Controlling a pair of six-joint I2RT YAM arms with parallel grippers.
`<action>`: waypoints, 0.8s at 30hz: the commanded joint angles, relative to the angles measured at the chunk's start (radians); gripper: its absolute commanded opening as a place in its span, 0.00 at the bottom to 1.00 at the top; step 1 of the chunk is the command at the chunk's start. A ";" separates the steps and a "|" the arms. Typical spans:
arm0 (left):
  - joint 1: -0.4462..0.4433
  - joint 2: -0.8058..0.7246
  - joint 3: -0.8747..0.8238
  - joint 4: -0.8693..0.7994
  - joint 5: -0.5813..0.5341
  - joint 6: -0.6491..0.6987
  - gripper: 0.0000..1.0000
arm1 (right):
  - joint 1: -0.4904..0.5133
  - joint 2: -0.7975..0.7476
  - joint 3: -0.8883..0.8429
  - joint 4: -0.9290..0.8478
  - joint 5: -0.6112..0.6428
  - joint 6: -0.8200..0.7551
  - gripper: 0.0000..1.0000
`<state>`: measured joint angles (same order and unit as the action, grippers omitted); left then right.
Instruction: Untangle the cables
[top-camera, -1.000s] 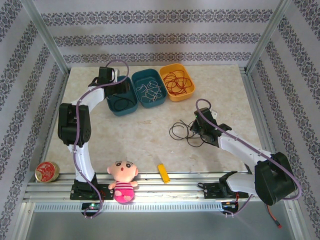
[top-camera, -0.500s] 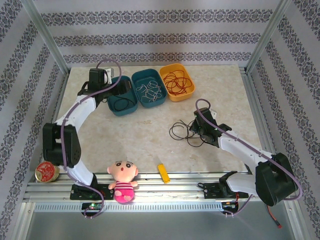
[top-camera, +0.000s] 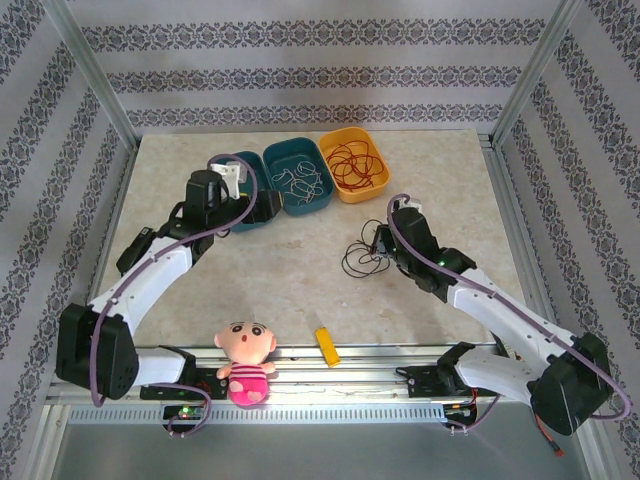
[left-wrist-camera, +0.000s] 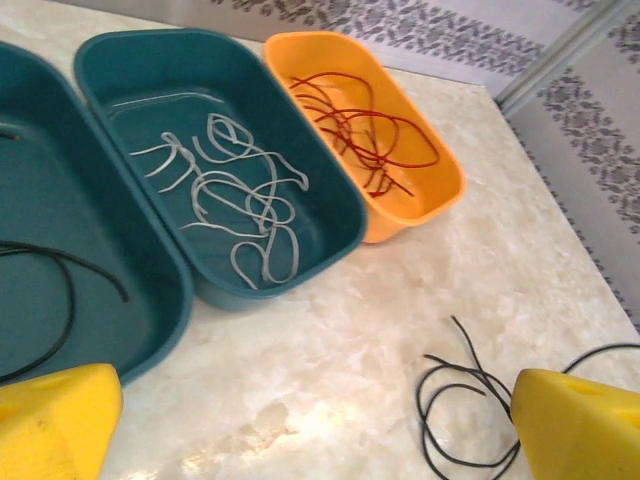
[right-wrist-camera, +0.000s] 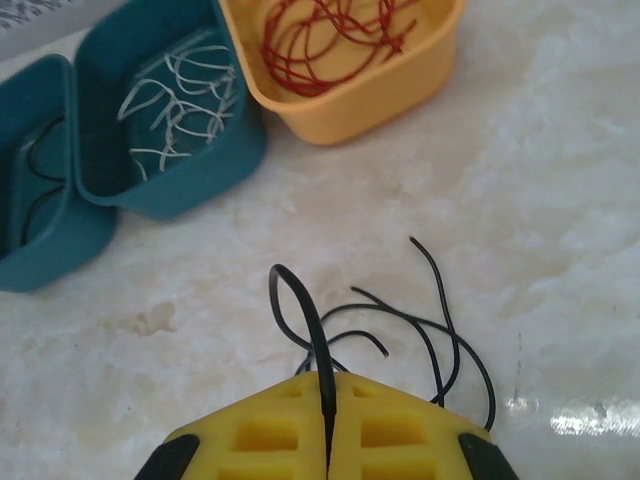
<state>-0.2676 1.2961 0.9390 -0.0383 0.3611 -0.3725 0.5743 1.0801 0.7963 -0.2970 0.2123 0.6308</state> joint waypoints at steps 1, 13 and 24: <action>-0.036 -0.029 -0.023 0.090 -0.008 0.012 1.00 | 0.013 -0.041 0.048 0.016 0.029 -0.087 0.00; -0.201 0.062 -0.037 0.208 0.033 0.018 0.99 | 0.015 -0.098 0.100 0.044 -0.115 -0.137 0.00; -0.380 0.246 0.034 0.318 0.100 0.018 0.68 | 0.014 -0.135 0.096 0.084 -0.152 -0.145 0.00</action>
<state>-0.6094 1.5131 0.9272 0.1814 0.4267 -0.3676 0.5804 0.9642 0.8703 -0.2466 0.0799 0.4973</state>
